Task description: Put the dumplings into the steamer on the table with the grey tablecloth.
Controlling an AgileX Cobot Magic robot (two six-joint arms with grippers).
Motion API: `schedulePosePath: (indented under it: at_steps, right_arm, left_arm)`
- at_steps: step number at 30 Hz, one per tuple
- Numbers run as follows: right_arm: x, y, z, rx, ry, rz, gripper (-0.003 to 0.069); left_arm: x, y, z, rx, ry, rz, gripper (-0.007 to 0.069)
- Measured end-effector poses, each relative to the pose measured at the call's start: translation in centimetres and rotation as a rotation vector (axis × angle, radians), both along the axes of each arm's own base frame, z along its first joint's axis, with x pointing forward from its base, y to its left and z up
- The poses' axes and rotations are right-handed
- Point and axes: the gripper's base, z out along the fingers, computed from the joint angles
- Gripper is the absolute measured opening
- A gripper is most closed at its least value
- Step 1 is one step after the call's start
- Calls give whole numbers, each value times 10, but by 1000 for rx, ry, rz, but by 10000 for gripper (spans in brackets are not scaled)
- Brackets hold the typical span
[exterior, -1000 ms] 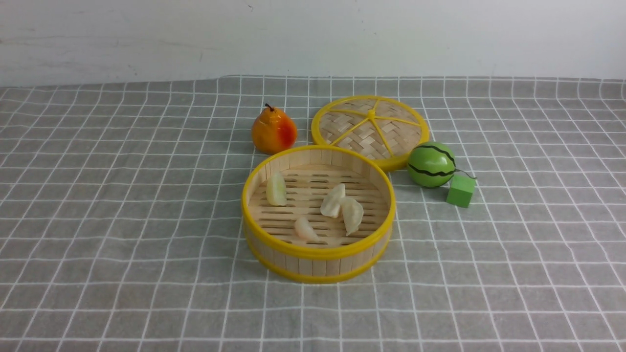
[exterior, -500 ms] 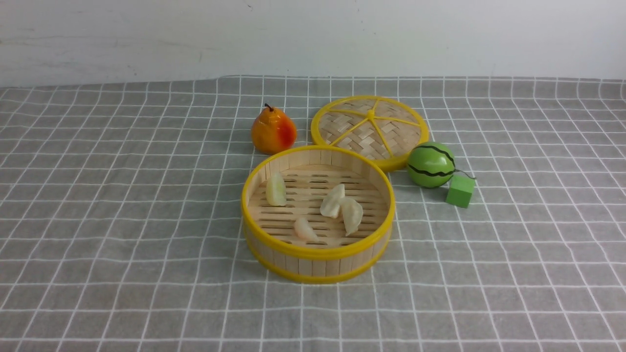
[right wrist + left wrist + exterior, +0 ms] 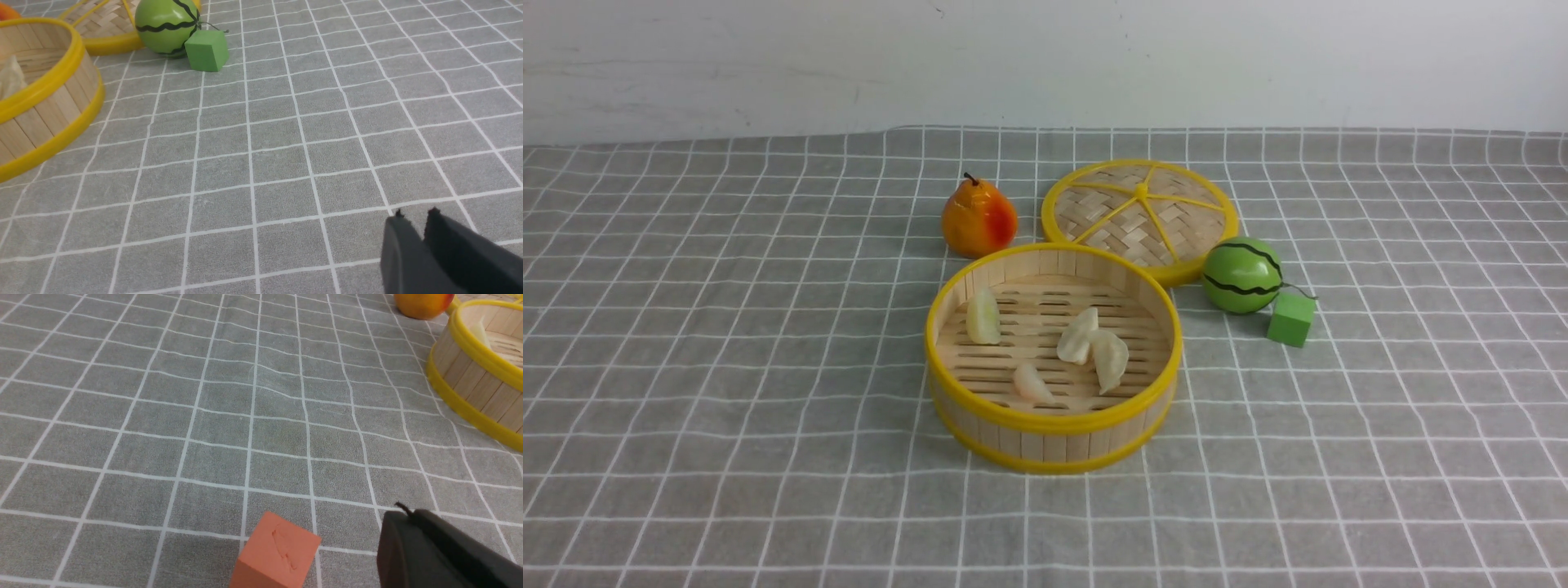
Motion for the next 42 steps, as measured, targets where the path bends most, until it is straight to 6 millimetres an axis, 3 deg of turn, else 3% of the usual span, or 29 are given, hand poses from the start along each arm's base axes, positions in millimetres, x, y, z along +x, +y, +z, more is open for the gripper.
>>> schedulePosePath:
  at_steps: [42]
  right_arm:
    - [0, 0, 0, -1, 1, 0, 128]
  left_arm:
    - [0, 0, 0, 0, 0, 0, 4]
